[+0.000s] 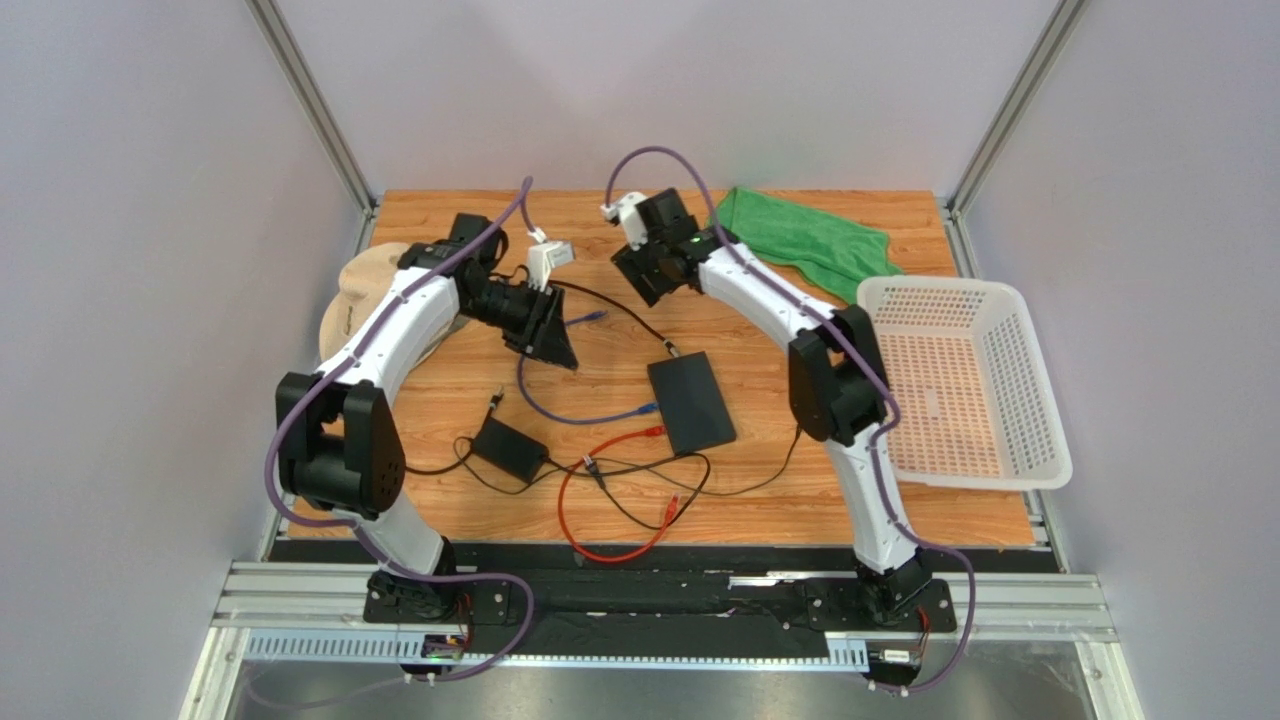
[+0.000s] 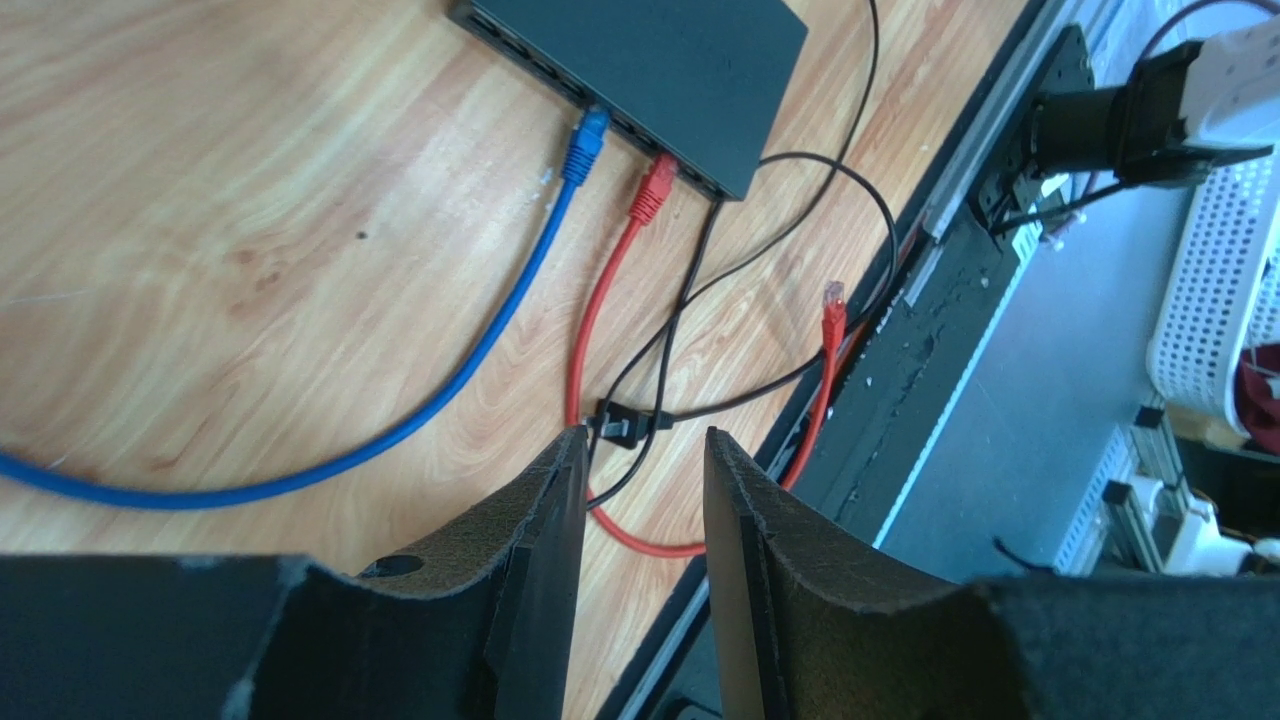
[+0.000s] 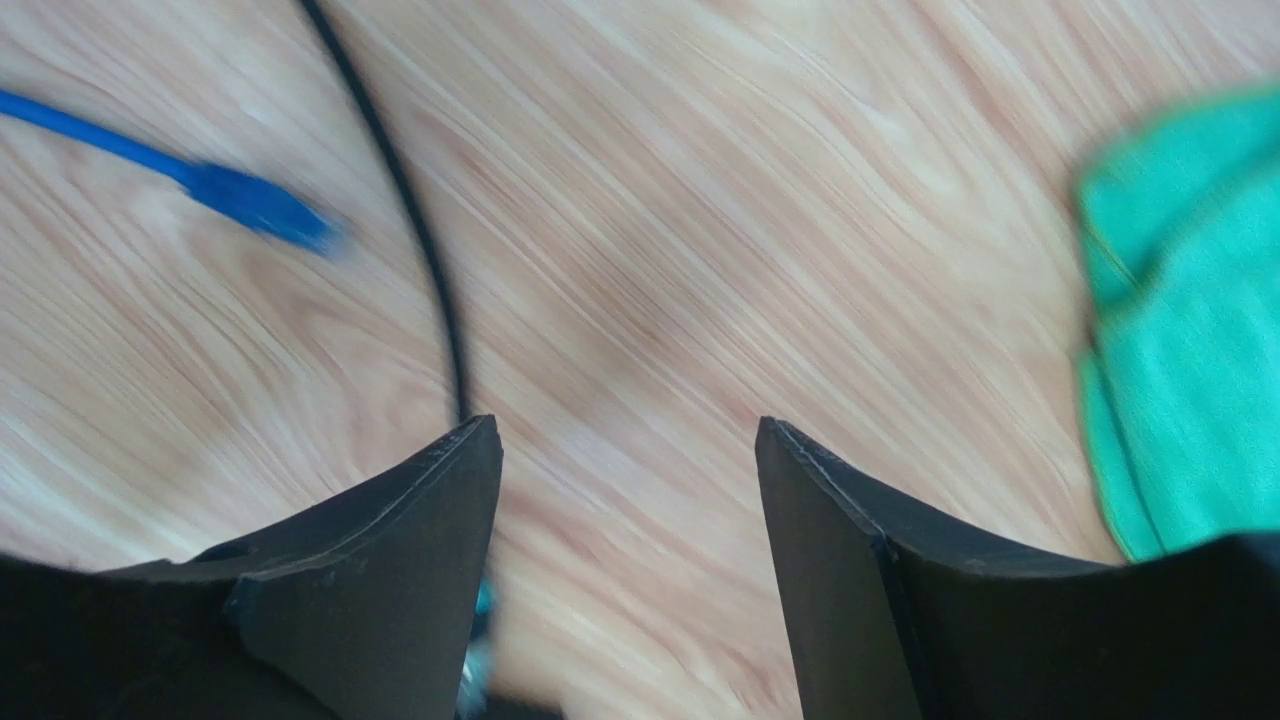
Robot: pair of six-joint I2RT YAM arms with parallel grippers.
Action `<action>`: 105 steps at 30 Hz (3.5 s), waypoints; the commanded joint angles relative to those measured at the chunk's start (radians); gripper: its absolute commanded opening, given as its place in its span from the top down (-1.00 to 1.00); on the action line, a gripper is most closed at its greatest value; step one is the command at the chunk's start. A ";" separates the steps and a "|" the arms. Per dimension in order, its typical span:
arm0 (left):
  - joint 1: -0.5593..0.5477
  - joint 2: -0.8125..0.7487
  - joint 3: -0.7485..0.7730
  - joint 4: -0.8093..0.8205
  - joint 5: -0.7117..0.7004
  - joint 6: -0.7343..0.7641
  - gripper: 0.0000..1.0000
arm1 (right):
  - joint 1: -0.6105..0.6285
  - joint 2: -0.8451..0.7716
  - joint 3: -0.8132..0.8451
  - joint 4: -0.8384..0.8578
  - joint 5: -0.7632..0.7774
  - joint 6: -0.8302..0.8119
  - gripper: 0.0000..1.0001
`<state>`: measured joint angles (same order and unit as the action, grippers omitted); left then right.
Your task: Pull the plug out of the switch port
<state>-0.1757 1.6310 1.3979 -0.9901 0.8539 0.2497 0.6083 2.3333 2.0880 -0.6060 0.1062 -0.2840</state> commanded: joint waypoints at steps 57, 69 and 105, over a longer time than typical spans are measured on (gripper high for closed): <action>-0.281 0.744 0.323 0.122 0.227 -0.135 0.22 | -0.016 -0.468 -0.798 -0.156 -0.410 -0.032 0.34; -0.281 0.770 0.355 0.022 0.244 0.016 0.26 | -0.007 -0.456 -0.787 -0.155 -0.392 -0.035 0.33; -0.288 0.718 0.336 0.011 0.059 -0.029 1.00 | 0.018 -0.430 -0.764 -0.153 -0.347 -0.052 0.34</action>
<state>-0.4484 2.3917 1.7439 -0.9463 1.0580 0.2180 0.6170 1.8633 1.3190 -0.7673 -0.2859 -0.3050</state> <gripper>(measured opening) 0.214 0.331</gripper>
